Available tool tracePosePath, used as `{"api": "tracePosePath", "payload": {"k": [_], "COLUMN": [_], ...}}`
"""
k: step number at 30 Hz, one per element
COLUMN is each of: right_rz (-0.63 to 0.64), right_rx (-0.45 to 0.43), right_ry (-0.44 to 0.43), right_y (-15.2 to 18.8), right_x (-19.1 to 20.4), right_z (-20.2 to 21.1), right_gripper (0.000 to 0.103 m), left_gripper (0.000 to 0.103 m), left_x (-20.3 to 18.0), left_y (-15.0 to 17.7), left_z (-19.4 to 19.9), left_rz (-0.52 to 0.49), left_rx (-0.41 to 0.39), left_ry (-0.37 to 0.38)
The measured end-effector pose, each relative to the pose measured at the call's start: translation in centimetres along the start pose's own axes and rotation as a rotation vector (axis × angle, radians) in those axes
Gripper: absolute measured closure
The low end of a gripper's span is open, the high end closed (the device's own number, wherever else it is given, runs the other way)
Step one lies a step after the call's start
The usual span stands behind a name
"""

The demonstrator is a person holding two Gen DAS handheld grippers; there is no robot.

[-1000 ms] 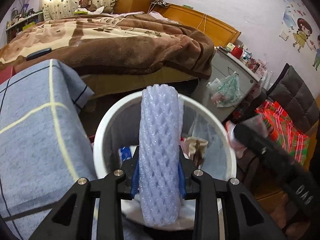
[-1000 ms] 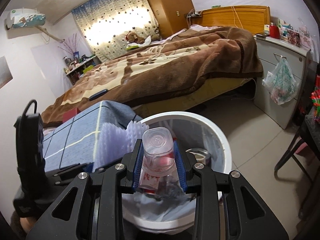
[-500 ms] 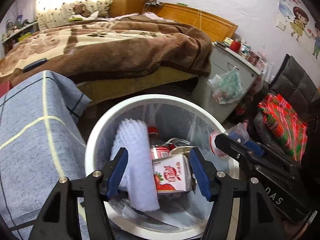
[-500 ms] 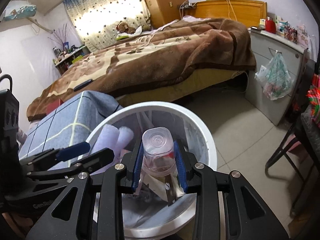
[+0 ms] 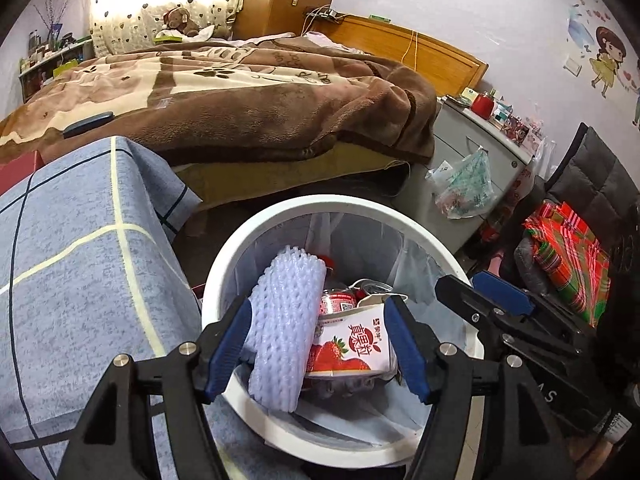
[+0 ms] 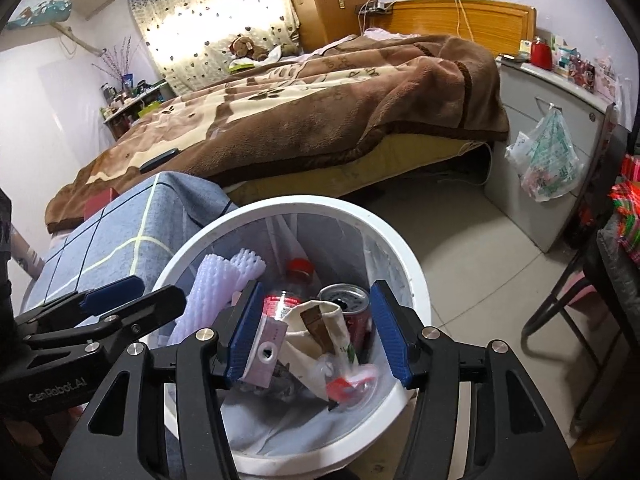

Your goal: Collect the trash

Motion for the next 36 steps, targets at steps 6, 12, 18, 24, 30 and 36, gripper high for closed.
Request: {"api": "tracePosePath", "payload": {"k": [6,12,18,24,30,36], "right_rz": [-0.002,0.013,0.044,0.055,0.05,0.051], "right_rx": [-0.022,-0.044,-0.079,-0.142,-0.187,-0.219], "right_ry": [-0.009,-0.011,0.004,0.029,0.035,0.04], "right_y": [-0.2,0.3,1.0,2.3,3.5,4.5], "right_x": [0.4,1.3,2.3,2.9,3.5,4.0], "right_z": [0.8,1.9,3.5,5.8,7.3,8.1], "right_gripper": [0.046,0.046,0.046,0.046,0.046,0.046], "left_gripper": [0.032,0.032,0.032,0.032,0.032,0.032], "left_x": [0.2,0.3,0.2,0.0,-0.1,0.2], "left_y": [0.4,1.1,2.1,4.0,5.7,7.2], "left_z": [1.3,3.4,5.6,8.2,10.2,11.7], "left_rz": [-0.006,-0.01,-0.032,-0.064,-0.07,-0.048], "left_rx": [-0.021,-0.057,-0.098,-0.157,-0.213,-0.261], "left_ry": [-0.024,-0.05,-0.105,-0.172,-0.235,-0.256]}}
Point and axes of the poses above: each gripper's, at about its wrist camera, not at the fingertips, and z roughly against the way its jaws point, x to its left, y to its underside, the point moved 6 cm from there along -z, roughly the way its jaws point
